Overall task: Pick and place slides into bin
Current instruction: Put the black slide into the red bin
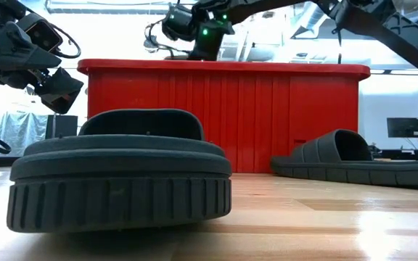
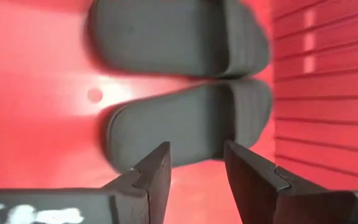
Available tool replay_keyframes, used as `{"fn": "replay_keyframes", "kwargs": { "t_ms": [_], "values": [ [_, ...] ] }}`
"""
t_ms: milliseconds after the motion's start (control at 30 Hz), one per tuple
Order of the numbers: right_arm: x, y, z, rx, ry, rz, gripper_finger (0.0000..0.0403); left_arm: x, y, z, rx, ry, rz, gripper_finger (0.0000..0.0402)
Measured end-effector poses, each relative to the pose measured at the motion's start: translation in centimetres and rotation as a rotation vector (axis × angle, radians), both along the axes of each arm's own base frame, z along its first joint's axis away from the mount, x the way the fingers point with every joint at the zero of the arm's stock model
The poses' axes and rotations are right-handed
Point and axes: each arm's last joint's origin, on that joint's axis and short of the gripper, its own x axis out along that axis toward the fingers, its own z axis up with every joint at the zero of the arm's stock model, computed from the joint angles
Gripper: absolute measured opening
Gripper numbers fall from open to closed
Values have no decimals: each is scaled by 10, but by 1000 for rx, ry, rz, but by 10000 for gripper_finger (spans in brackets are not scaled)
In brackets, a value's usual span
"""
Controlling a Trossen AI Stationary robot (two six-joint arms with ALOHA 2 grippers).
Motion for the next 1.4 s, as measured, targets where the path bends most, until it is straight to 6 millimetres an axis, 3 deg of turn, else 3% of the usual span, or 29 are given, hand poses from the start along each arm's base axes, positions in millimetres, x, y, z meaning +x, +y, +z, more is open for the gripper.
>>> {"fn": "replay_keyframes", "kwargs": {
  "t_ms": [167,300,567,800,933,1100,1400],
  "values": [
    [1,-2,39,-45,-118,-8,137,0,0,0,0,0,0,210],
    [-13,0,71,-130,-160,-9,134,0,0,0,0,0,0,210],
    [-62,9,153,-184,-326,-54,133,0,0,0,0,0,0,210],
    [-123,39,210,-118,-426,-65,134,0,0,0,0,0,0,210],
    [-160,61,221,-33,-328,-2,133,0,0,0,0,0,0,210],
    [-192,85,221,90,-232,-65,133,0,0,0,0,0,0,210],
    [-209,124,231,352,-337,-25,129,0,0,0,0,0,0,211]
  ]
}}
